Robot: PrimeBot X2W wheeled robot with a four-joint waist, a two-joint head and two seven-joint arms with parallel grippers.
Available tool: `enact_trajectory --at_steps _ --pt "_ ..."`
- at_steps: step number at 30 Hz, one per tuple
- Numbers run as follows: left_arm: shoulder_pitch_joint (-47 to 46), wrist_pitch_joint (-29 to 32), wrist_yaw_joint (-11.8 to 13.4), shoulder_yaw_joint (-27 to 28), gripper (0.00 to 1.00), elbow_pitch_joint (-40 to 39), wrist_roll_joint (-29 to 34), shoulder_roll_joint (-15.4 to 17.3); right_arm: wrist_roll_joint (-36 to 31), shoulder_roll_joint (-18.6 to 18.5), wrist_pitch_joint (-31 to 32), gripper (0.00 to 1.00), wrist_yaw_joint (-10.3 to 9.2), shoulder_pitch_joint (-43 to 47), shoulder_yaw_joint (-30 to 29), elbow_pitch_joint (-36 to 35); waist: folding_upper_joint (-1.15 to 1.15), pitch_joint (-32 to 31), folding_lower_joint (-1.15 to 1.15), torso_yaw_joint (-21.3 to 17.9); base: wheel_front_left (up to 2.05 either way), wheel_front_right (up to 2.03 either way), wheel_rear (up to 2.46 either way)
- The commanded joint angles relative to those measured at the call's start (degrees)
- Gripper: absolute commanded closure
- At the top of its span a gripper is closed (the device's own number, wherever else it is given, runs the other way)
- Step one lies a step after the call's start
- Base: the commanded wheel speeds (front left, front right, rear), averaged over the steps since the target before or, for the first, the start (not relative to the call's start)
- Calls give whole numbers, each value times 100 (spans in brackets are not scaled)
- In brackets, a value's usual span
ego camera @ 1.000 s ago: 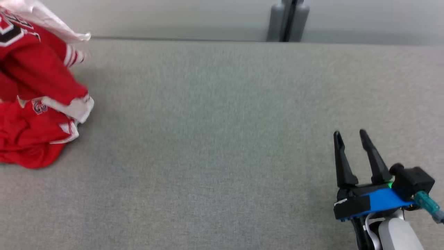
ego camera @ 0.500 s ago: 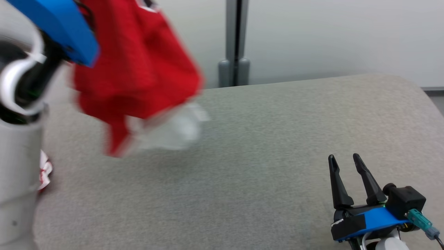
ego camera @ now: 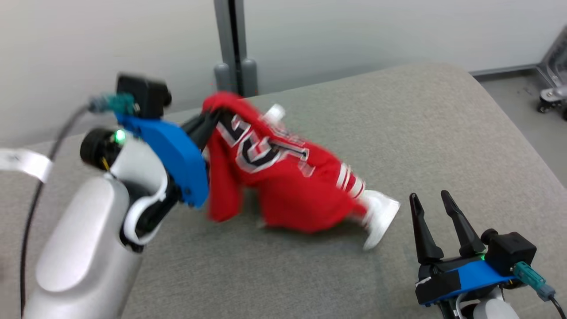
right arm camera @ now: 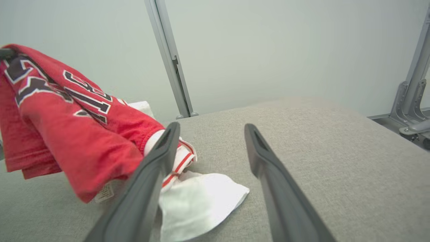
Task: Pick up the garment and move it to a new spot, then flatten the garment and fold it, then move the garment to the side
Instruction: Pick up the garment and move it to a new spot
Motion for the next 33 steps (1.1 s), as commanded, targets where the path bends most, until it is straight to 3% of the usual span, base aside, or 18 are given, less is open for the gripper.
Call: enact_trajectory --at_steps 1,2,4,5,12,21,29,33 --pt "193 -287 -18 -126 100 387 273 74 44 -21 -31 0 1 -97 27 -9 0 55 0 -85 0 0 0" --pt "275 -450 -22 -217 100 636 443 110 59 -20 -35 0 1 -118 45 -4 0 92 0 -131 0 0 0" --pt "388 -748 27 -365 38 1199 728 116 64 -20 -52 0 1 -128 60 10 0 153 0 -200 0 0 0" --pt "407 -883 55 -416 0 1435 806 71 64 -20 -60 0 1 -142 51 17 0 177 0 -219 0 0 0" --pt "523 -2267 319 -263 0 2385 998 -250 -14 -21 -80 0 1 -131 -100 87 0 255 0 -99 0 0 0" --pt "1468 -4320 395 165 0 2331 787 -509 -183 -20 118 0 1 87 -392 100 0 -17 0 328 0 0 0" --pt "2535 -4778 941 672 0 1581 1157 -417 -541 -21 413 0 1 304 -464 -13 0 -281 0 682 0 0 0" --pt "3089 -4782 1010 1007 0 1016 1382 -452 -673 -20 526 0 1 412 -506 -34 0 -379 0 878 0 0 0"
